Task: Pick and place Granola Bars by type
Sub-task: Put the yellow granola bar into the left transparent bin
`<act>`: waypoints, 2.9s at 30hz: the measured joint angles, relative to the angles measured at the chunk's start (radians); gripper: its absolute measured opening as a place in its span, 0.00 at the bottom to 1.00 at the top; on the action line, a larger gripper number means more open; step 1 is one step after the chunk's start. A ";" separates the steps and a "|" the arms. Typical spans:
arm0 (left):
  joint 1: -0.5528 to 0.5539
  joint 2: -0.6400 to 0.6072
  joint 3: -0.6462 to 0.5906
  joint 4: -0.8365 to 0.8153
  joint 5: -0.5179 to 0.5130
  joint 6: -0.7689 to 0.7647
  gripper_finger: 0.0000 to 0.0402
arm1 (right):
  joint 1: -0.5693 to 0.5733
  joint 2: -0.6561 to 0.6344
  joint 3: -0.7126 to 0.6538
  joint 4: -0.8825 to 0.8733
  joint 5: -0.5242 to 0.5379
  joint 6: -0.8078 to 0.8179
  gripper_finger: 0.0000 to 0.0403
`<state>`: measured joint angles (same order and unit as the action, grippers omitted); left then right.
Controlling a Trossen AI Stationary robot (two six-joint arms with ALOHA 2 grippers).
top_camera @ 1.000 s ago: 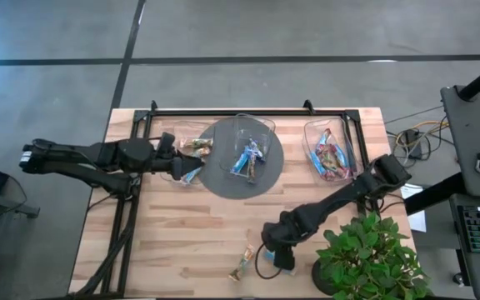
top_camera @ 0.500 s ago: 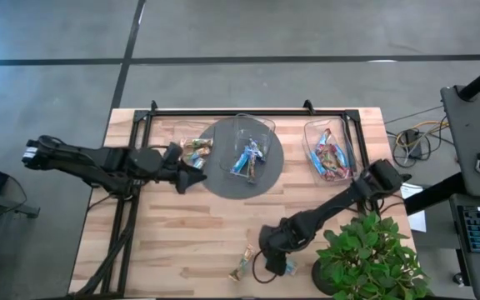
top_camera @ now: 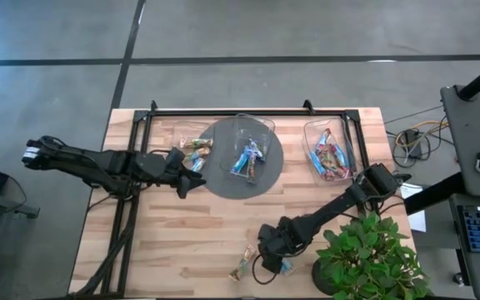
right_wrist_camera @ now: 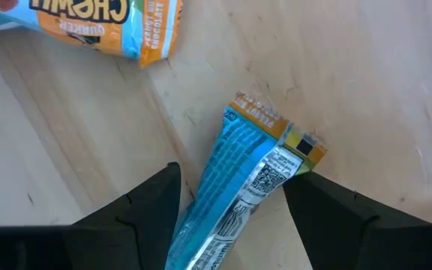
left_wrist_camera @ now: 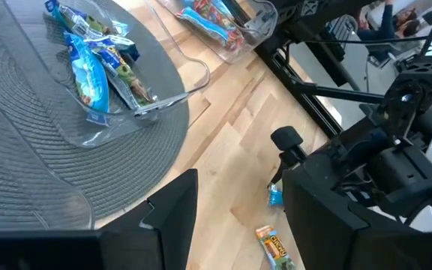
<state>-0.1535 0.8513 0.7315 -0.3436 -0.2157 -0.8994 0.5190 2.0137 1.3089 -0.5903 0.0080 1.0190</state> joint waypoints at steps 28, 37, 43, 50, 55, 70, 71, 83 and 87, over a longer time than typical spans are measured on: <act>-0.065 -0.018 -0.008 -0.050 0.008 0.087 0.44 | -0.178 -0.301 -0.008 0.003 0.663 0.410 0.12; -0.089 -0.024 -0.028 0.187 -0.096 0.113 0.44 | -0.298 -0.417 -0.008 0.314 0.826 -0.008 0.11; -0.088 0.021 -0.038 0.248 -0.119 0.114 0.44 | -0.370 -0.400 -0.003 0.511 0.745 -0.092 0.11; -0.084 0.058 -0.037 0.401 -0.185 0.192 0.44 | -0.388 -0.375 0.013 0.518 0.693 -0.088 0.11; -0.078 0.118 -0.037 0.420 -0.216 0.165 0.44 | -0.390 -0.368 0.034 0.522 0.690 -0.128 0.11; -0.067 0.299 -0.037 0.699 -0.195 0.175 0.44 | -0.399 -0.351 0.042 0.529 0.613 -0.139 0.11; -0.065 0.310 -0.036 0.709 -0.194 0.174 0.44 | -0.399 -0.348 0.042 0.535 0.600 -0.139 0.11; -0.053 0.420 0.057 0.690 -0.189 0.200 0.44 | -0.398 -0.334 0.042 0.583 0.571 -0.148 0.11; -0.053 0.393 0.085 0.483 -0.241 0.191 0.44 | -0.398 -0.334 0.043 0.564 0.570 -0.141 0.11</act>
<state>-0.2070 1.2445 0.8164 0.1391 -0.4562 -0.7082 0.1211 1.6794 1.3521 -0.0267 0.5782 0.8775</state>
